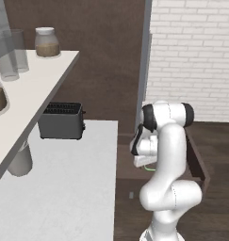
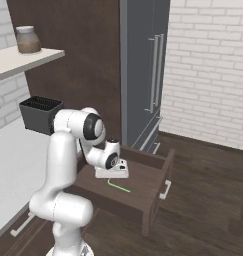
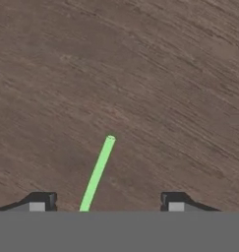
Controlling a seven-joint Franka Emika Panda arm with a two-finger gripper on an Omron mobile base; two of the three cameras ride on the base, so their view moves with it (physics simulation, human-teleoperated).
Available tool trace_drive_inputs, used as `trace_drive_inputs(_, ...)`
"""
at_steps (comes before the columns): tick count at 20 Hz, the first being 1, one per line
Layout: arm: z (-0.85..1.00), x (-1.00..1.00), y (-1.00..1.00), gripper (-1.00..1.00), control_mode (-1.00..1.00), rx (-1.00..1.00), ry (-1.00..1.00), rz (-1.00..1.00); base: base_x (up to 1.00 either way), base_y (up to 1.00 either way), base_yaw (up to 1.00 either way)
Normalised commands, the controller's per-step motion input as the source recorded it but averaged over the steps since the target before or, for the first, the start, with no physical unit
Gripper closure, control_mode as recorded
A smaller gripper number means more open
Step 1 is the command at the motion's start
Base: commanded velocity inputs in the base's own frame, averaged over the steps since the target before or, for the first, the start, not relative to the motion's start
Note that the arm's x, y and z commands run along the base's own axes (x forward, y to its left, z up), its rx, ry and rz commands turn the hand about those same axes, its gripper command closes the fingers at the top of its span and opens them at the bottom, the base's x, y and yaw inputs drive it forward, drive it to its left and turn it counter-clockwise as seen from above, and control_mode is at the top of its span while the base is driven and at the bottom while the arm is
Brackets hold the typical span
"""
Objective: Take a straw from the drawer in front and place it inside the glass cup on the dining counter.
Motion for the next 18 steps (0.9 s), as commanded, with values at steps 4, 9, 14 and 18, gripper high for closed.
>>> trace_drive_inputs(4, -0.30, 0.38, 0.00, -1.00, -1.00, 0.00, 0.03, 0.00, 0.00, 0.00, 0.00)
trace_drive_inputs(9, -0.41, 0.09, 0.00, -1.00, -1.00, 0.00, 0.01, 0.00, 0.00, 0.00, 0.00)
trace_drive_inputs(14, -0.45, -0.22, 0.00, 1.00, -1.00, 0.00, 0.00, 0.00, 0.00, 0.00, 0.00)
trace_drive_inputs(18, -0.33, -0.21, 0.00, 1.00, -1.00, 0.00, 0.00, 0.00, 0.00, 0.00, 0.00)
